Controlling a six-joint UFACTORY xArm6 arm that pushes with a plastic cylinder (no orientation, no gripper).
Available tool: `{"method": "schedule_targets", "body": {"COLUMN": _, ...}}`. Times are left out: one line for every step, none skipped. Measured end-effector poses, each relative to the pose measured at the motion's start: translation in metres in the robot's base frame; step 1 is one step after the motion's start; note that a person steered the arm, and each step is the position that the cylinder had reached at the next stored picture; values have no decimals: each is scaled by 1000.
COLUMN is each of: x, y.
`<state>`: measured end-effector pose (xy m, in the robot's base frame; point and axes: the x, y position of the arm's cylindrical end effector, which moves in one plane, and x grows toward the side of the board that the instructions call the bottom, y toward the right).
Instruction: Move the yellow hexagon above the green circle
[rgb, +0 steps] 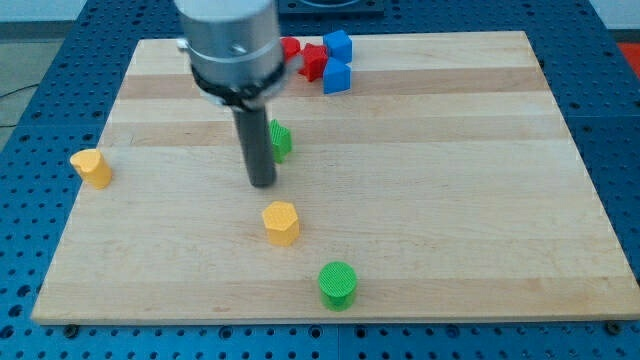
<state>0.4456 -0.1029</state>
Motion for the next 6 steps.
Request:
{"method": "schedule_targets", "body": {"x": 24, "y": -36}}
{"method": "schedule_targets", "body": {"x": 60, "y": -42}}
{"method": "schedule_targets", "body": {"x": 88, "y": -16}}
{"method": "schedule_targets", "body": {"x": 94, "y": 26}}
{"method": "schedule_targets", "body": {"x": 83, "y": 50}}
{"method": "schedule_targets", "body": {"x": 81, "y": 73}}
